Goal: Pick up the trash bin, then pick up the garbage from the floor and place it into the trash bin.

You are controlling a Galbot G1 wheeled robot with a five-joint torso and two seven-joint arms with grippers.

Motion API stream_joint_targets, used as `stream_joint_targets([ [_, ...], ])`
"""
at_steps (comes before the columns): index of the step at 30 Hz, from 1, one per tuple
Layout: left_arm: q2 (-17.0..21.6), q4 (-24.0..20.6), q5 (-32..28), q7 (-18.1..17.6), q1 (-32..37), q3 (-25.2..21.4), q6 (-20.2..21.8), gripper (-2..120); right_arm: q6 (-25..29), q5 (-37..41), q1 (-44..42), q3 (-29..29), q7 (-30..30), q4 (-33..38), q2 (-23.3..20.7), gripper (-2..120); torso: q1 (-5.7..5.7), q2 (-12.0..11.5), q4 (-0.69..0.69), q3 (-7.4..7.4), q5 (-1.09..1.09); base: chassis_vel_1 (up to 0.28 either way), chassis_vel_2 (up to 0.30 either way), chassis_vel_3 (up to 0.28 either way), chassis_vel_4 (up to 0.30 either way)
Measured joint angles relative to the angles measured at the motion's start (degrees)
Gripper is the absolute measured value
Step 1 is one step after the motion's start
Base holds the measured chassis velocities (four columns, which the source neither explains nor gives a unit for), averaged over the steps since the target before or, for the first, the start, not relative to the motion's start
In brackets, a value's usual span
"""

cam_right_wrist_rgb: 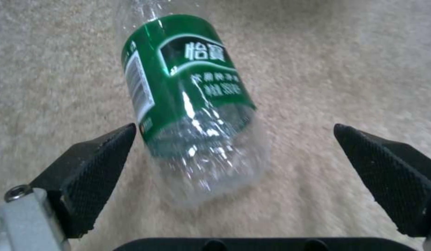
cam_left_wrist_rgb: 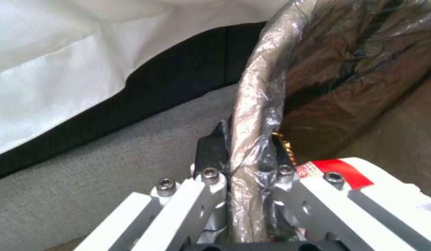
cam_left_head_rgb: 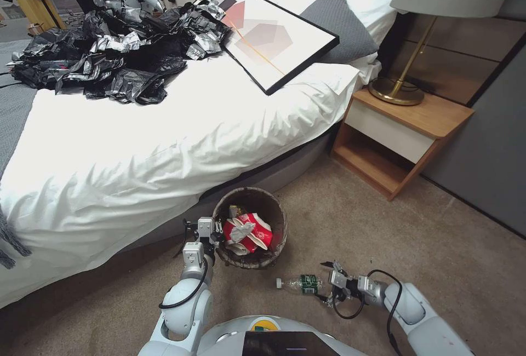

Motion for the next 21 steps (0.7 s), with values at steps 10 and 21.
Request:
stream_joint_targets([
  [10,-0.13,-0.12,0.16,-0.02,0.06,-0.03,0.11,4,0.11,-0.49,1.33,-0.87,0.22,-1.21,1.65,100,0.00,0.00,0.00,0.00,0.00,0.000,0.000,0.000,0.000],
  [21,-0.27,-0.12,0.30,-0.02,0.07,0.08,0.13,4,0.16,-0.93,1.52,-1.13,0.35,-1.42,3.20,96,0.00,0.00,0.00,0.00,-0.01,0.000,0.000,0.000,0.000],
])
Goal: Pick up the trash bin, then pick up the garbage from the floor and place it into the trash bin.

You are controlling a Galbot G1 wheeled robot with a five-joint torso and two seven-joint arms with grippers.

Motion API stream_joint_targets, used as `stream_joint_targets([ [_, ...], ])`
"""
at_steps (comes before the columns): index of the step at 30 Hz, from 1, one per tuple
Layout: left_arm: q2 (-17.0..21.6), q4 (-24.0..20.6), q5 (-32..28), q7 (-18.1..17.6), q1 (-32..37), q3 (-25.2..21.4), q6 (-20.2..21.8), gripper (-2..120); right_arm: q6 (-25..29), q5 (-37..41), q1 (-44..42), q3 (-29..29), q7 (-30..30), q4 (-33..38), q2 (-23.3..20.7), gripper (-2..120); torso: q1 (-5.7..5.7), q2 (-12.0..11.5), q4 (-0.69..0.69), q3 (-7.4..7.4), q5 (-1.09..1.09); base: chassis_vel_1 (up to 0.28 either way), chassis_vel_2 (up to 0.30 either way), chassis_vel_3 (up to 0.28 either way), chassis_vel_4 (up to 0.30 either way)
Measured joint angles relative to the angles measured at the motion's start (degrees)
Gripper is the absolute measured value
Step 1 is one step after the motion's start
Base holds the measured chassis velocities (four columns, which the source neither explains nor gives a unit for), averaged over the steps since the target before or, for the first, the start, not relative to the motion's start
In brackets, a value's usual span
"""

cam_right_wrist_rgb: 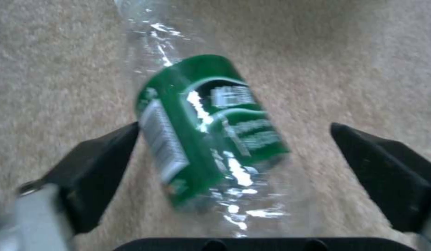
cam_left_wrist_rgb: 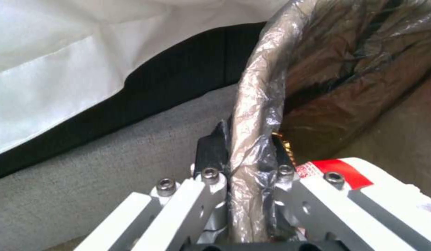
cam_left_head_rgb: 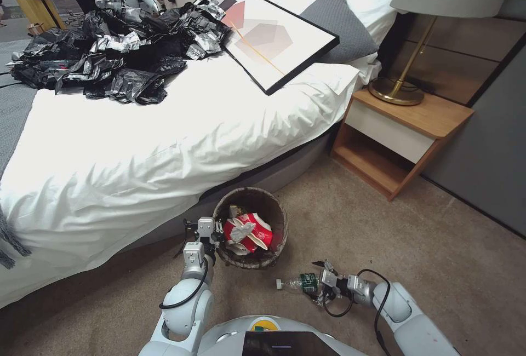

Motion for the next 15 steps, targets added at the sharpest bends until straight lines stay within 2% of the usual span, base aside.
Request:
stream_joint_targets([
  [4,-0.06,-0.01,0.03,0.00,0.02,-0.03,0.00,4,0.22,-0.38,0.16,-0.27,-0.08,-0.66,0.91,79,0.00,0.00,0.00,0.00,0.00,0.000,0.000,0.000,0.000],
  [5,-0.06,-0.01,0.03,0.00,0.02,-0.03,0.00,4,0.22,-0.38,0.16,-0.27,-0.08,-0.66,0.91,79,0.00,0.00,0.00,0.00,0.00,0.000,0.000,0.000,0.000],
  [8,-0.11,0.00,0.04,0.00,0.02,-0.04,0.00,4,0.31,-0.47,0.44,-0.38,-0.09,-1.18,1.33,65,0.00,0.00,0.00,0.00,0.00,0.000,0.000,0.000,0.000],
  [9,-0.11,0.00,0.04,0.00,0.02,-0.04,0.00,4,0.31,-0.47,0.44,-0.38,-0.09,-1.18,1.33,65,0.00,0.00,0.00,0.00,0.00,0.000,0.000,0.000,0.000],
  [12,-0.15,0.00,0.05,0.00,-0.01,-0.05,0.00,4,0.41,-0.44,0.60,-0.41,-0.07,-1.56,1.37,49,0.00,0.00,0.00,0.00,-0.01,0.000,0.000,0.000,0.000],
  [13,-0.15,0.00,0.05,0.00,-0.01,-0.05,0.00,4,0.41,-0.44,0.60,-0.41,-0.07,-1.56,1.37,49,0.00,0.00,0.00,0.00,-0.01,0.000,0.000,0.000,0.000],
  [15,-0.17,0.02,0.05,0.01,-0.05,-0.05,0.02,4,0.53,-0.32,0.60,-0.42,-0.08,-1.69,1.41,41,0.00,0.00,-0.01,0.00,-0.01,0.000,0.000,0.000,0.000],
])
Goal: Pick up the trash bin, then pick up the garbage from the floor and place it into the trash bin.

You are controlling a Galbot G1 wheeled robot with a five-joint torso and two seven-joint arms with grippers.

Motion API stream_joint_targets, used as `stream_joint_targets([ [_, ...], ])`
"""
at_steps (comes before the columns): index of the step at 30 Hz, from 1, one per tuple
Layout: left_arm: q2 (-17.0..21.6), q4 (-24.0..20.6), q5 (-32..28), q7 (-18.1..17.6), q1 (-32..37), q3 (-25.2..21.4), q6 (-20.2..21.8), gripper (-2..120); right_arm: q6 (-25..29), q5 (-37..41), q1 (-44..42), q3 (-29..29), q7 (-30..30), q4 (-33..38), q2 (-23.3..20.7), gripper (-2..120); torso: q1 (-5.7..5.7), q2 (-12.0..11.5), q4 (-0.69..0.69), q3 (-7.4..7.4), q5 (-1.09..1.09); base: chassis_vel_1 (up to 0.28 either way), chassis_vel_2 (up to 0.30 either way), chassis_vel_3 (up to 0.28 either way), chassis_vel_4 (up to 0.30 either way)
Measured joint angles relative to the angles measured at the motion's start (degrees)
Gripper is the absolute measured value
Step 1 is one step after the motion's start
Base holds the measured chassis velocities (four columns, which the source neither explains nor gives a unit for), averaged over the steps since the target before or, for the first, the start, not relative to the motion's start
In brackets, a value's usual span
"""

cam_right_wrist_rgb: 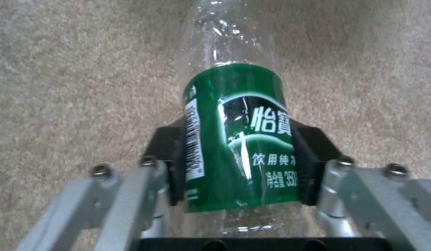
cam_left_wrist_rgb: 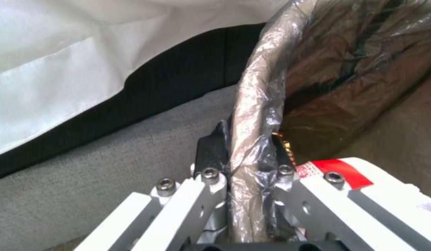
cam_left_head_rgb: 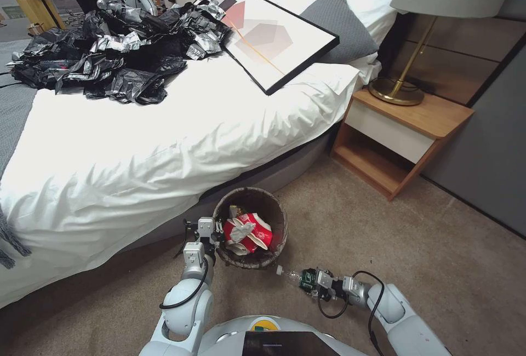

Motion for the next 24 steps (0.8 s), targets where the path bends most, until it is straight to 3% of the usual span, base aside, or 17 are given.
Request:
stream_joint_targets([
  [7,-0.02,0.06,0.00,0.01,-0.08,0.01,0.03,4,0.06,0.17,0.02,0.11,0.06,-0.20,0.05,27,0.00,0.00,0.00,0.00,0.01,0.000,0.000,0.000,0.000],
  [16,0.08,0.07,-0.09,0.01,-0.09,0.00,0.05,4,0.04,3.10,-0.70,0.51,3.22,-0.03,0.45,27,0.00,0.00,0.02,0.00,0.03,0.000,0.000,0.000,0.000],
  [18,0.08,0.10,-0.09,0.01,-0.09,-0.02,0.05,4,-0.02,5.44,-1.13,0.51,4.57,0.36,0.77,27,0.00,0.00,0.00,0.00,0.03,0.000,0.000,0.000,0.000],
  [24,0.14,0.11,-0.18,-0.01,-0.09,0.10,0.05,4,-0.78,22.20,-3.74,0.86,12.11,5.78,3.44,27,0.00,0.00,0.00,0.01,0.02,0.000,0.000,0.000,0.000],
])
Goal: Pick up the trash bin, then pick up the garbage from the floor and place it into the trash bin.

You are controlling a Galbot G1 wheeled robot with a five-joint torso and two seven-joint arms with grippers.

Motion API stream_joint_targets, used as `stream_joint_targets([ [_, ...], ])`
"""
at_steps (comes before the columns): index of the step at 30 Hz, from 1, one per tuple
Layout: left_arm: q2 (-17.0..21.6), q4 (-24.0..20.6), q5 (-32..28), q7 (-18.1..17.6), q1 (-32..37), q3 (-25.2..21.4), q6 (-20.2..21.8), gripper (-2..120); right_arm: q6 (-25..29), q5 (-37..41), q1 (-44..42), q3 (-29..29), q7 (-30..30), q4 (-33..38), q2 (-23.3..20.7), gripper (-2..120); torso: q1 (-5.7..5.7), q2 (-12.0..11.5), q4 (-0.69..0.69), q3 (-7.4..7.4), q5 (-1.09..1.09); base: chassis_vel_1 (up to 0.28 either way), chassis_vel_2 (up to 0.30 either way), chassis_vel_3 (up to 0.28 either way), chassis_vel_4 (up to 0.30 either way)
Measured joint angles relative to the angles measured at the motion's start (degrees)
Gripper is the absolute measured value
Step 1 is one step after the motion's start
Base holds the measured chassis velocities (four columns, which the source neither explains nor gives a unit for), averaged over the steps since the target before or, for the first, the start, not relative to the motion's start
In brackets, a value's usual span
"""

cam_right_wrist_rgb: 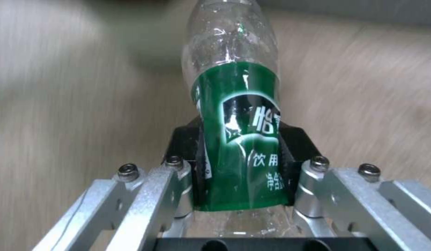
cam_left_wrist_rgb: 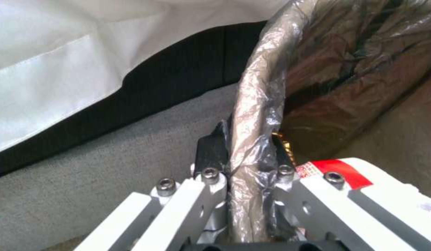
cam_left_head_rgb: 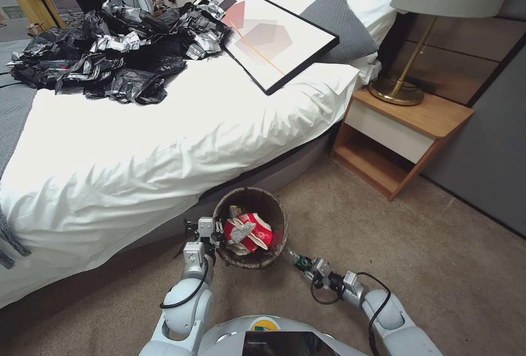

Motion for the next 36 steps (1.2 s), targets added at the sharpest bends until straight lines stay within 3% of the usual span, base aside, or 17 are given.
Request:
stream_joint_targets([
  [12,0.15,-0.09,-0.18,-0.02,0.00,-0.06,0.03,4,3.90,10.56,-1.35,2.57,7.88,13.26,2.85,27,0.00,0.00,0.00,-0.01,-0.01,0.000,0.000,0.000,0.000],
  [24,0.12,-0.08,-0.19,-0.02,-0.02,-0.06,0.03,4,4.25,12.58,-1.64,2.63,8.95,21.97,3.70,27,0.00,0.00,0.01,-0.01,0.00,0.000,0.000,0.000,0.000],
  [32,-0.02,0.12,-0.17,-0.01,0.03,0.24,-0.04,4,4.78,16.24,-4.20,0.92,7.33,36.10,4.01,27,0.00,0.00,0.00,-0.01,-0.01,0.000,0.000,0.000,0.000],
  [36,-0.02,0.20,-0.10,0.00,0.02,0.31,-0.05,4,4.35,16.32,-5.35,-0.74,7.24,39.89,3.59,27,0.00,0.00,0.00,-0.01,-0.01,0.000,0.000,0.000,0.000],
])
